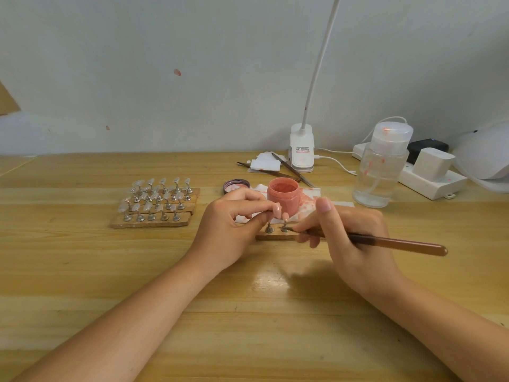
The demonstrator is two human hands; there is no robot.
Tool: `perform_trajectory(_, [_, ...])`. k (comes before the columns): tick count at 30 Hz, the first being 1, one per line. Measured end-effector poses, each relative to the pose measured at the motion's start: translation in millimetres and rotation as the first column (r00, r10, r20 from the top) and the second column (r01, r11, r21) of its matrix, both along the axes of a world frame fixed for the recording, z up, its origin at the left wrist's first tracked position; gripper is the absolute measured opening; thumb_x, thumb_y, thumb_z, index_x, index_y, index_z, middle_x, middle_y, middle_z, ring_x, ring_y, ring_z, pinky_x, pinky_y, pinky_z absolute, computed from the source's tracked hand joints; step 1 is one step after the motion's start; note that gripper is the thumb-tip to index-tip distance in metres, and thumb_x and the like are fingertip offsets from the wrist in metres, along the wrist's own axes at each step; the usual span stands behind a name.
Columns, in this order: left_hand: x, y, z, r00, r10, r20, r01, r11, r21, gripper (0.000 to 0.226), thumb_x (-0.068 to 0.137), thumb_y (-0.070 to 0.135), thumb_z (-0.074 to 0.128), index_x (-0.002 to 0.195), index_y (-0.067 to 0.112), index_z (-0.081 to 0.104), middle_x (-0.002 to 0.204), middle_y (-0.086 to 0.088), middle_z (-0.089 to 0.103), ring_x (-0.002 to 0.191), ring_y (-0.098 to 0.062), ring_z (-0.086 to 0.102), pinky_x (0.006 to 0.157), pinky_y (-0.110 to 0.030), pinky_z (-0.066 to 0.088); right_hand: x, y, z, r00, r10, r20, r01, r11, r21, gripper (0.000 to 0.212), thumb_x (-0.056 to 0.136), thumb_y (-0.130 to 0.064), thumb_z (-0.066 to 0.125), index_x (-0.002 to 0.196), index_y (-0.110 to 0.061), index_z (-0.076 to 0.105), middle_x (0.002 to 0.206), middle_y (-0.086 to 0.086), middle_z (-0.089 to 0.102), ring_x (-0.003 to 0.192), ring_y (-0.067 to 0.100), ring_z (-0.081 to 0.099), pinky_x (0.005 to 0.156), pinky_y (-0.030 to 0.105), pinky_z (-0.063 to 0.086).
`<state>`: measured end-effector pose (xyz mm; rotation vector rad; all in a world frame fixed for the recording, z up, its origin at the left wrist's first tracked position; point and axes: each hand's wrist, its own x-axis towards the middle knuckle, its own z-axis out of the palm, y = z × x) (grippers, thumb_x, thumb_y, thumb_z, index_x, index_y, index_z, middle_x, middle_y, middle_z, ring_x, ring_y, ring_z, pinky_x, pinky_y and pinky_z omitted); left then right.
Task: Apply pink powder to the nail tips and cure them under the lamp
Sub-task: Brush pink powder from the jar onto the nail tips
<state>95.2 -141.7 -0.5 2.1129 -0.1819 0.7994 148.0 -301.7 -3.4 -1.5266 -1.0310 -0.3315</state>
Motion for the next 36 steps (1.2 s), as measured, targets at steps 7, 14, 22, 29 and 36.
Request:
perform_trajectory(7, [1.3, 1.3, -1.7, 0.999, -0.015, 0.031, 0.015, 1.000, 0.006, 0.022, 0.076, 0.002, 0.067, 0.091, 0.019, 0.069, 0.078, 0.007, 0.062, 0.074, 0.005, 0.051, 0.065, -0.005, 0.033, -1.1, 0.5, 2.2, 1.000, -0.029, 0.003, 0.029, 0.999, -0.017, 0.043, 0.093, -0.042, 0.037, 0.078, -0.018, 0.069, 0.070, -0.007, 0.068, 0.063, 0.004, 0.063, 0.059, 0.022, 0.050])
perform_trajectory(14, [2.9, 1.4, -3.4, 0.999, -0.005, 0.051, 0.005, 1.000, 0.004, 0.022, 0.076, 0.000, 0.067, 0.092, 0.015, 0.069, 0.077, 0.011, 0.062, 0.073, 0.010, 0.052, 0.064, -0.002, 0.032, -2.1, 1.8, 2.5, 0.999, -0.047, -0.016, 0.047, 0.999, -0.003, 0.035, 0.092, -0.033, 0.038, 0.080, -0.020, 0.069, 0.074, -0.010, 0.068, 0.064, 0.007, 0.064, 0.061, 0.025, 0.051])
perform_trajectory(22, [1.5, 0.1, -2.0, 0.998, -0.018, 0.067, 0.019, 1.000, -0.009, 0.018, 0.077, 0.007, 0.066, 0.093, 0.015, 0.069, 0.078, 0.013, 0.065, 0.075, 0.010, 0.055, 0.065, -0.001, 0.034, -3.7, 2.8, 3.9, 0.995, -0.045, -0.086, 0.048, 0.998, 0.033, 0.033, 0.096, -0.028, 0.043, 0.078, -0.019, 0.069, 0.070, -0.002, 0.068, 0.064, 0.010, 0.063, 0.060, 0.020, 0.049])
perform_trajectory(29, [0.5, 1.3, -1.4, 0.999, 0.036, 0.036, -0.035, 0.998, -0.047, 0.021, 0.075, 0.004, 0.069, 0.086, 0.021, 0.069, 0.078, 0.012, 0.062, 0.071, 0.009, 0.050, 0.061, -0.005, 0.033, -6.5, 0.6, 4.7, 0.972, -0.006, -0.236, 0.035, 0.992, 0.118, 0.048, 0.088, -0.041, 0.039, 0.064, -0.013, 0.069, 0.059, 0.006, 0.066, 0.050, 0.014, 0.058, 0.053, 0.020, 0.046])
perform_trajectory(36, [0.7, 0.9, -0.8, 0.995, 0.093, 0.026, -0.091, 0.994, -0.068, 0.011, 0.071, 0.011, 0.074, 0.077, 0.020, 0.071, 0.083, 0.008, 0.065, 0.066, 0.002, 0.048, 0.059, -0.007, 0.033, -4.6, 1.4, 3.4, 0.986, -0.039, -0.163, 0.063, 0.987, 0.147, 0.039, 0.092, -0.032, 0.038, 0.072, -0.017, 0.067, 0.062, -0.004, 0.067, 0.059, 0.006, 0.061, 0.057, 0.013, 0.045])
